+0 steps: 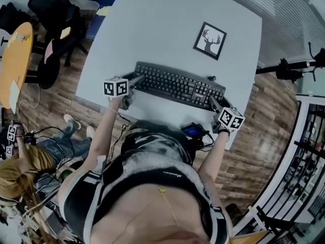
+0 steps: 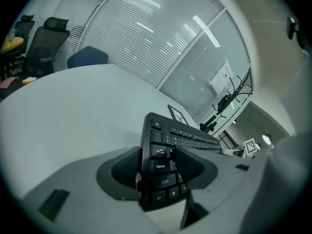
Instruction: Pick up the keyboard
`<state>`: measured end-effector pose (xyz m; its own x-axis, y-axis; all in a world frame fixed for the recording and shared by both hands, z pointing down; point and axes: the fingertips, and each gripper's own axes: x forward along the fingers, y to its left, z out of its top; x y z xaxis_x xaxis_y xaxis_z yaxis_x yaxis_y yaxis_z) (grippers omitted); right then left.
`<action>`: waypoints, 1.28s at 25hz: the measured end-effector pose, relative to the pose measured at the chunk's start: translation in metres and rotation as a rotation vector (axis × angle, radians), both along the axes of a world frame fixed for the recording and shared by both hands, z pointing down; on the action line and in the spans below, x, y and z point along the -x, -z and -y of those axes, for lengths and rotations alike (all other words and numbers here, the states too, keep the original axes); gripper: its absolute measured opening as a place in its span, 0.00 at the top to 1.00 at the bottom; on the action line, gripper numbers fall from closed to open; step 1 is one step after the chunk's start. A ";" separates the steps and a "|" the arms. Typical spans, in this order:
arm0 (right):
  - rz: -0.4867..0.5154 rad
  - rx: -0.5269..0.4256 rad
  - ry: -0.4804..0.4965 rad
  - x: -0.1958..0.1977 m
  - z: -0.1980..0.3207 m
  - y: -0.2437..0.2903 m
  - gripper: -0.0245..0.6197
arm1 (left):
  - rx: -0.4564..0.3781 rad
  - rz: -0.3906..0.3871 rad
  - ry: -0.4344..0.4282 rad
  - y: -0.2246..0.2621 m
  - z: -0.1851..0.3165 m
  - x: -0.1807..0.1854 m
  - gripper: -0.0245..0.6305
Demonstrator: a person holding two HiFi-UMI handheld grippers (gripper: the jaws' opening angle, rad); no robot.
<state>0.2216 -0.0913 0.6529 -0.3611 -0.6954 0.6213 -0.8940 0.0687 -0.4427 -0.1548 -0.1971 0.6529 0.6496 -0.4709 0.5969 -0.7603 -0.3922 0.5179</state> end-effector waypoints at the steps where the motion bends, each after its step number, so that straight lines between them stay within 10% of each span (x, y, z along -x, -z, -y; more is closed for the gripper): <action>1: -0.002 -0.002 -0.002 0.000 0.000 0.003 0.53 | -0.003 -0.004 -0.003 0.002 0.000 -0.001 0.63; 32: -0.055 -0.107 -0.024 0.002 -0.003 0.081 0.53 | -0.107 -0.074 0.013 0.065 -0.004 -0.001 0.63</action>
